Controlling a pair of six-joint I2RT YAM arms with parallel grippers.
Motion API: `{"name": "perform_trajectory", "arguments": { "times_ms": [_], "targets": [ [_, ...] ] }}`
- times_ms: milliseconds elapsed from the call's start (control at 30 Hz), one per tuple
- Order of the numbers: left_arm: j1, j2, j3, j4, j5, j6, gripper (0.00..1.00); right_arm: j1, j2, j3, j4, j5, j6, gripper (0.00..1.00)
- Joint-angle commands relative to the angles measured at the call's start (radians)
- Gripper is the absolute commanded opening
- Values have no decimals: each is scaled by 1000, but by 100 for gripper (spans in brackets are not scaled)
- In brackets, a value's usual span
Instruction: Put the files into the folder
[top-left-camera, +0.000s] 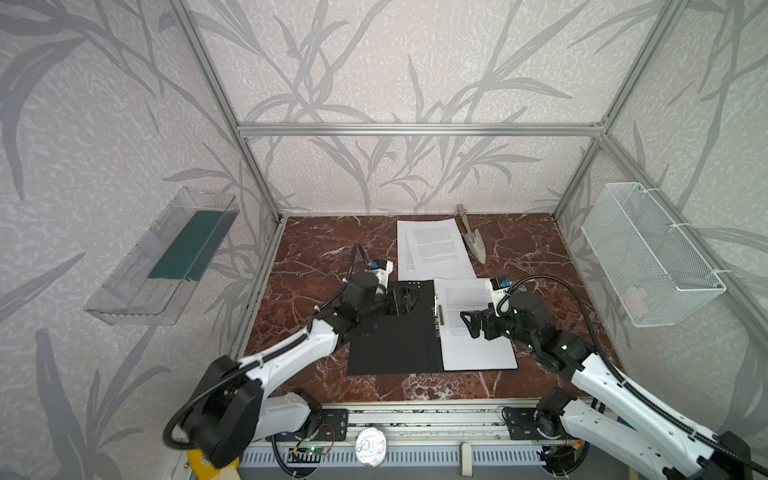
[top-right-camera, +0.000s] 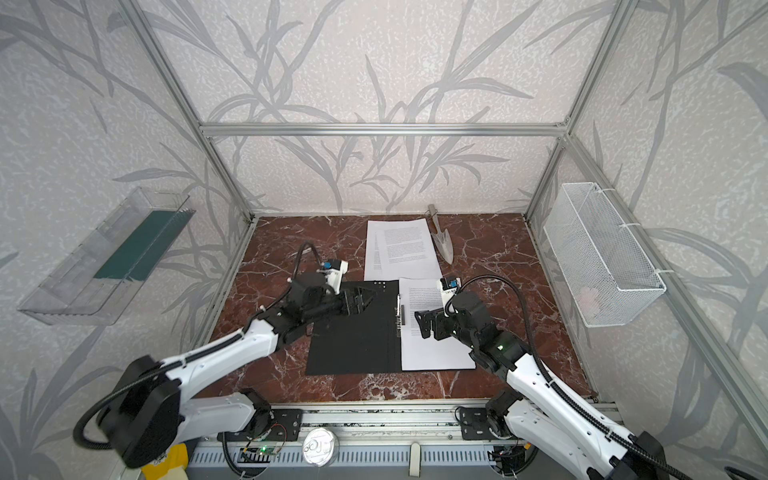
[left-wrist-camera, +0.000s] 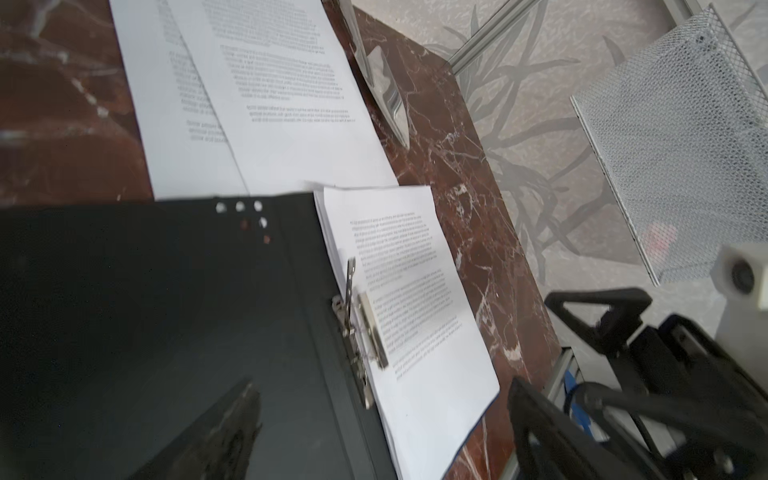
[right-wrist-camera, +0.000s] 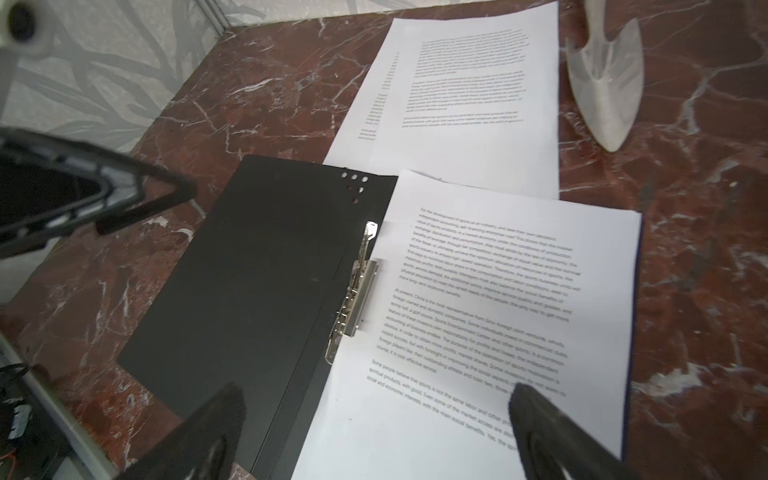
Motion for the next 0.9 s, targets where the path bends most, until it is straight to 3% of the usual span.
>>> {"name": "perform_trajectory", "arguments": {
  "times_ms": [0,167,433,867],
  "targets": [
    [52,192,166,-68,45,17,86,-6,-24,-25,112,-62,-3,99],
    [154,532,480,-138,184,0,75,-15,-61,-89,174,-59,13,99],
    [203,854,923,-497,177,126,74,-18,39,-113,259,-111,46,100],
    [201,1008,1078,-551,297,123,73,-52,-4,-129,240,-62,62,99]
  ]
}}
